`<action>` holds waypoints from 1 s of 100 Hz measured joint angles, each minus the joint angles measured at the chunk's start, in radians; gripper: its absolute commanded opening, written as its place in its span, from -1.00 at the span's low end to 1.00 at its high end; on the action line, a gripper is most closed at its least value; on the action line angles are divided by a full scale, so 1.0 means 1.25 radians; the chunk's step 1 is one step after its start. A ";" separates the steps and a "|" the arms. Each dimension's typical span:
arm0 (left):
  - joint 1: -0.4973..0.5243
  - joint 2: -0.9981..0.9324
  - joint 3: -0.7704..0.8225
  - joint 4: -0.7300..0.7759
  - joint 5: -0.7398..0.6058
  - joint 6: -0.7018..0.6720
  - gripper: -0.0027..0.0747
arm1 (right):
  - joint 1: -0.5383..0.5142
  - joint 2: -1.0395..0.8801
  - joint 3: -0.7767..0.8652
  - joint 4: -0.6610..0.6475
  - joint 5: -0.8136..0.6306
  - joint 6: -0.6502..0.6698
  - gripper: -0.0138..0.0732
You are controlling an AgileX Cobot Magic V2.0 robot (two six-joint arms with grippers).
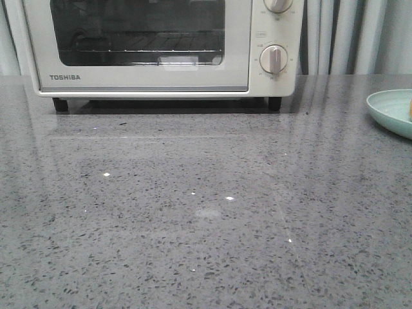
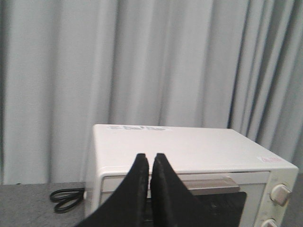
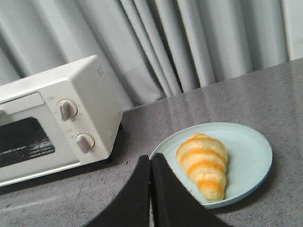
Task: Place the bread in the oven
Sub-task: 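Hook the oven door handle with the left gripper and pull it down open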
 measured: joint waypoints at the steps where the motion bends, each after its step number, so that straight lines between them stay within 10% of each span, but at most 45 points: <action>1: -0.010 0.012 -0.008 0.005 0.000 0.000 -0.99 | 0.002 0.004 -0.001 0.000 0.000 -0.001 -0.84; 100: -0.153 0.576 -0.250 0.060 -0.141 0.002 -0.99 | 0.031 0.070 -0.053 0.004 -0.012 -0.003 -0.84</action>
